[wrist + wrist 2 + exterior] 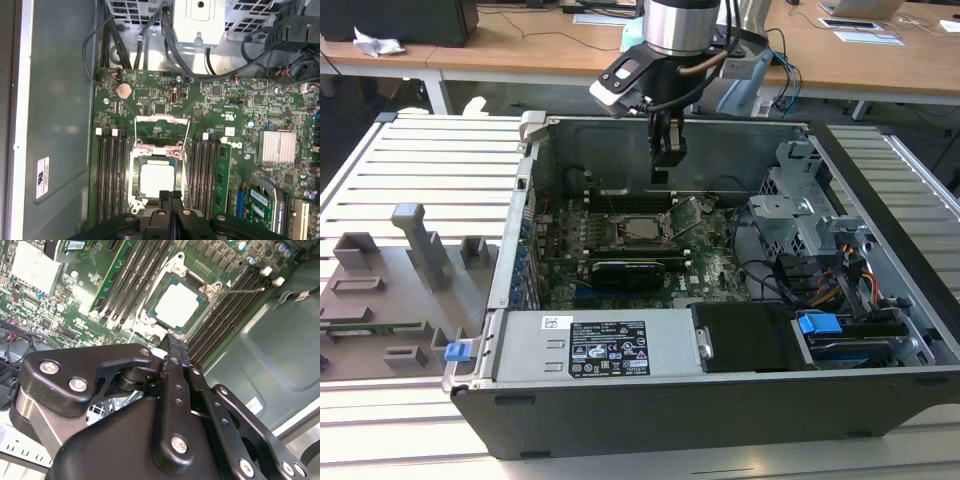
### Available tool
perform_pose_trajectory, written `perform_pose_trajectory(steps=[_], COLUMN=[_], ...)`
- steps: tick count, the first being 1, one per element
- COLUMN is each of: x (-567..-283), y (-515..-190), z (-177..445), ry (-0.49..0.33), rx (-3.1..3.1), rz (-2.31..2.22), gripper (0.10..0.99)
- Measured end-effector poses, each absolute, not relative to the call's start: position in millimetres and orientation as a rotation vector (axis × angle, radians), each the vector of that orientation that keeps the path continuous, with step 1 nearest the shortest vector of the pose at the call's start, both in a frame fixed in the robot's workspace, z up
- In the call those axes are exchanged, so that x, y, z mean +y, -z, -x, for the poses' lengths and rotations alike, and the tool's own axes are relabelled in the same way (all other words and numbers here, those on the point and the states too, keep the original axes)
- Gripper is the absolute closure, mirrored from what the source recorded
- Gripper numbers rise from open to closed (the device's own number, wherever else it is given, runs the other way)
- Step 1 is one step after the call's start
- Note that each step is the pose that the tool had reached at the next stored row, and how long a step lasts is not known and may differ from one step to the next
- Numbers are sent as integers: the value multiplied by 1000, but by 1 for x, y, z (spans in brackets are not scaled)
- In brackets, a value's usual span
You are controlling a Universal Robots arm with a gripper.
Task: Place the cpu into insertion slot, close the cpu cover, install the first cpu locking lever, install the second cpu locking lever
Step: 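Close the cpu cover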
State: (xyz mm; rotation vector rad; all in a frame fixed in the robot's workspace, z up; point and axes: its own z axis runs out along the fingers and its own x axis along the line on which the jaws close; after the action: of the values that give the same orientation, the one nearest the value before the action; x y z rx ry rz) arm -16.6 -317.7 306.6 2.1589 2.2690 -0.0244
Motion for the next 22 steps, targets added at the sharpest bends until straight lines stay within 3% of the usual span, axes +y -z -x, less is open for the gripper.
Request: perform_pose_trajectory(steps=[22], x=[-316], y=[-306], z=[-55], ry=[30], rx=[2268], rz=[-2158], gripper=[980])
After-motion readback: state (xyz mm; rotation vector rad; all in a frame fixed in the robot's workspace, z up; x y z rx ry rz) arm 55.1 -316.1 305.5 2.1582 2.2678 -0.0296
